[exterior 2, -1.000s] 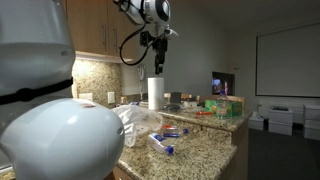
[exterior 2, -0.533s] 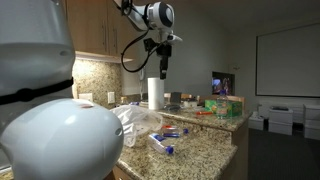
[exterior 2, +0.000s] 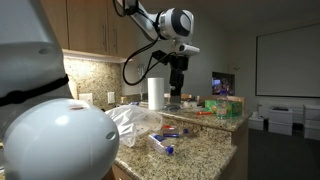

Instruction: Remove a bottle from the plastic bag and put it on the counter and then put it back in the plastic bag

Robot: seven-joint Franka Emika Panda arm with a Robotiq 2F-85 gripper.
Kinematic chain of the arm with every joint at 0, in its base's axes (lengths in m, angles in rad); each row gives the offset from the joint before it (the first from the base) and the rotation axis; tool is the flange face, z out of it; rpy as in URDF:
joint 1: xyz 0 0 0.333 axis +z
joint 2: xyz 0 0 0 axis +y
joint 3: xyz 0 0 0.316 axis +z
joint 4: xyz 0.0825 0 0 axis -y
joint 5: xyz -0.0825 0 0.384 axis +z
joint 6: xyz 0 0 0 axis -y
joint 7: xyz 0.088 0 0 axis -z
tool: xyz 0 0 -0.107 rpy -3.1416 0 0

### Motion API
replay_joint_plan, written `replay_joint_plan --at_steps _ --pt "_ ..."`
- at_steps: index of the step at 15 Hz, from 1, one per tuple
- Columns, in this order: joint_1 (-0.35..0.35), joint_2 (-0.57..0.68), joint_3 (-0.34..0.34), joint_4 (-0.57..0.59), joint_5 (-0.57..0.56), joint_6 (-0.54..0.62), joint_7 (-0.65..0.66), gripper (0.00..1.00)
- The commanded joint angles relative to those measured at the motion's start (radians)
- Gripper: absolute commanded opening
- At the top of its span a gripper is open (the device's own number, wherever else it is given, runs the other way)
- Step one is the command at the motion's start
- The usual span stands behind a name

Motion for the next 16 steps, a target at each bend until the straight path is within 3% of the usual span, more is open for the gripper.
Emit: replay_joint_plan --at_steps 1,4,5,9,11,16 --pt "-0.046 -0.158 -0.023 -0.229 0.069 0.086 0.086 1.0" --pt "-0.074 -0.22 -0.023 -0.282 0.14 0.107 0.158 1.0" --pt "-0.07 -0.149 -0.025 -0.233 0.1 0.072 0.087 1.0" --pt "-0.077 -0.203 -0.021 -0.255 0.119 0.075 0.13 1.0" --pt "-0.073 -0.172 -0.02 -0.257 0.164 0.208 0.137 1.0" --pt "-0.047 -0.062 -0.144 -0.347 0.47 0.433 -0.037 1.0"
